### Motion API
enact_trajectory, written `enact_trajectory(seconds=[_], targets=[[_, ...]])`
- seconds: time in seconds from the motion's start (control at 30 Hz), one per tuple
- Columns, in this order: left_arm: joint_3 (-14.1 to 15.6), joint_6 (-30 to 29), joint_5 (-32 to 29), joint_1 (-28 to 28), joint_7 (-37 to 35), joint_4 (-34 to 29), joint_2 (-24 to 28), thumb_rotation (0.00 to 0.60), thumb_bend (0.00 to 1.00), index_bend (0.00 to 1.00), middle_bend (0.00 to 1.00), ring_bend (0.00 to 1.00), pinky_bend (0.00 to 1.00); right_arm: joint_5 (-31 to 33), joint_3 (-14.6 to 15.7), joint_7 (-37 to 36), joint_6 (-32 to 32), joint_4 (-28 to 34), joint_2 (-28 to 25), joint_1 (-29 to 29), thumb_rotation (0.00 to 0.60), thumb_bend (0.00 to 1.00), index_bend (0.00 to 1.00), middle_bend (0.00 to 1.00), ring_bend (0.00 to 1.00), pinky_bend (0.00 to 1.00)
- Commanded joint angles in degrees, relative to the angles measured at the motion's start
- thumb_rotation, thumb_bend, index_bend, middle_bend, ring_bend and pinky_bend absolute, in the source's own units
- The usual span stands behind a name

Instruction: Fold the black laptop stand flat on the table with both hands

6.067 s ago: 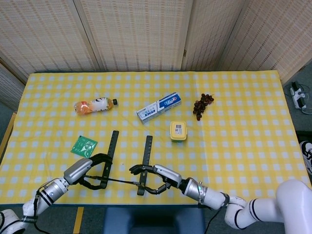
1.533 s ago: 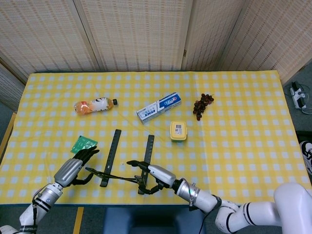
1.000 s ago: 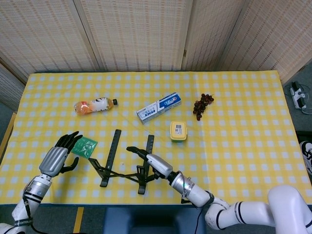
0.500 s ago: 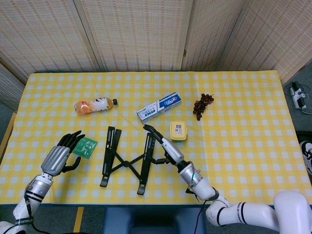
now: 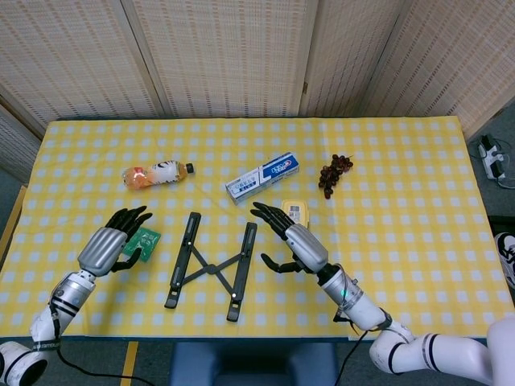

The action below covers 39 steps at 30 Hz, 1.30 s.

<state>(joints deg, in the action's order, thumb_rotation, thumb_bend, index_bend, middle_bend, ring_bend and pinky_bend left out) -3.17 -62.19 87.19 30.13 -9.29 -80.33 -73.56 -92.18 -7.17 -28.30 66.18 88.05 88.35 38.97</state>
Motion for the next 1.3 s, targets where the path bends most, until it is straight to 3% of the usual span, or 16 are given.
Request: enact_trajectory(seconds=[0.03,0.3,0.5,0.7,0.93,1.3], targets=[[-0.81,2.92,0.73,3.19,2.82,5.09,-2.83,0.6,0.43,0.08,0.0,0.0,0.0,-4.96,2.99,6.95,0.84,3.0,-3.92,0.12,0.6,0.49,0.0,0.1,0.08,0.0],[-1.06,5.26,1.21,6.85,6.56,14.57,-9.68,0.6,0.27,0.03,0.0,0.0,0.0,-6.22,4.59,14.88,-0.1,5.01,-6.61,-0.07,0.6,0.49,0.14,0.27,0.25,0.02],[-1.03,5.6,2.14,9.35,8.04,22.56,-15.55,0.6,0.2,0.01,0.0,0.0,0.0,-7.24,4.8,22.02,-1.25,3.86,-6.2,0.63,0.6,0.47,0.27,0.39,0.36,0.19],[-0.84,6.87,1.93,11.23,7.81,28.38,-20.08,0.6,0.18,0.0,0.0,0.0,0.0,-6.92,4.66,28.47,-2.41,1.68,-4.16,1.03,0.6,0.39,0.37,0.51,0.49,0.42],[-0.99,7.43,0.86,12.2,6.11,32.3,-23.61,0.6,0.17,0.0,0.0,0.0,0.0,-7.6,5.14,35.31,-4.57,-2.81,-1.43,2.31,0.6,0.36,0.48,0.65,0.67,0.62],[-0.75,7.73,0.63,13.86,4.74,36.47,-26.93,0.6,0.17,0.0,0.0,0.0,0.0,-7.06,5.43,39.88,-6.05,-7.39,3.0,3.35,0.6,0.33,0.53,0.75,0.75,0.71]])
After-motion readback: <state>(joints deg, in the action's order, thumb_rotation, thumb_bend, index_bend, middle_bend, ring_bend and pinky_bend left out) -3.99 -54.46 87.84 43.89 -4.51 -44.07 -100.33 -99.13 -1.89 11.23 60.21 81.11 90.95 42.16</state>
